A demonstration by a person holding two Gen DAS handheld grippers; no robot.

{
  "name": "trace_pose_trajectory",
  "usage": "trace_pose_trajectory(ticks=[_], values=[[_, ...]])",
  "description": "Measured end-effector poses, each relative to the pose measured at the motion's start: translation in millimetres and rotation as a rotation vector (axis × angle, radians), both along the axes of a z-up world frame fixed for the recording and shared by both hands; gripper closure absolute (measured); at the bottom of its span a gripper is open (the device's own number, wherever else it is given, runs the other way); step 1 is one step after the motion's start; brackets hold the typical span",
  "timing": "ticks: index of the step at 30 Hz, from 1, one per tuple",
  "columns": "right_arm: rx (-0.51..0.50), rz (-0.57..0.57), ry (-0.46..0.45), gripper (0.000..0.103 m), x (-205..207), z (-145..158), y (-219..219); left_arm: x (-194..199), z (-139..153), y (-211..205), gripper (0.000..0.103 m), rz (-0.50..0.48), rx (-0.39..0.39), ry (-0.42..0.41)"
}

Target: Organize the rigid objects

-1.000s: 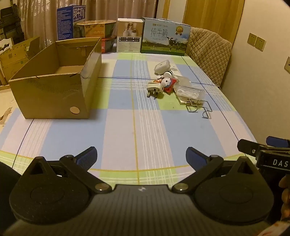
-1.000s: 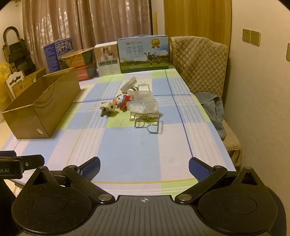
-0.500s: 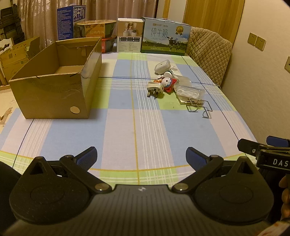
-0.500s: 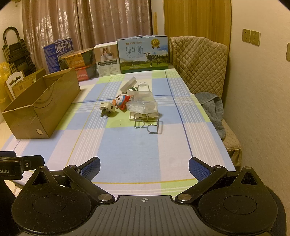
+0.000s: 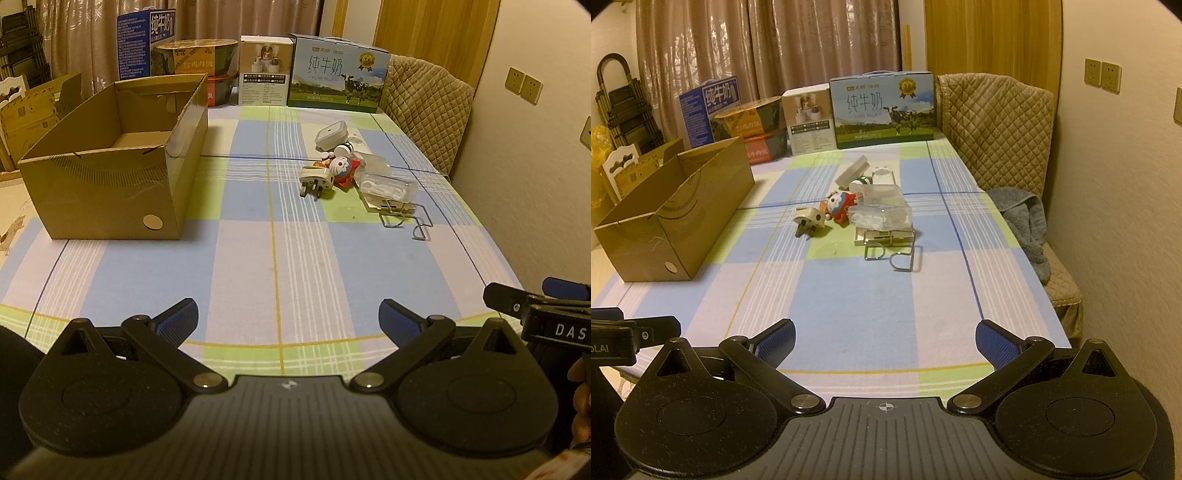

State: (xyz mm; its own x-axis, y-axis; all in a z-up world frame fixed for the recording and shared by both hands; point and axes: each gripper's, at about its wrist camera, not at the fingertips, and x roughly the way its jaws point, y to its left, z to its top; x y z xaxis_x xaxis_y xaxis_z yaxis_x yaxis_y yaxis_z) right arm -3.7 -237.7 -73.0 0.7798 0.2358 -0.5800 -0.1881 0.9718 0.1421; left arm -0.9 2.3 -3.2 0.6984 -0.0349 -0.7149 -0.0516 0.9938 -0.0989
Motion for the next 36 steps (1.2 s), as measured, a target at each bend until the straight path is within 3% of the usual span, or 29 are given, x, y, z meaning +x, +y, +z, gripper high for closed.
trace_pose_trajectory(ticks=[36], values=[[-0.002,0.0,0.001,0.002,0.3,-1.4,1.2,-0.6,1.6,-2.0,0.001,0.005,-0.009,0.001]])
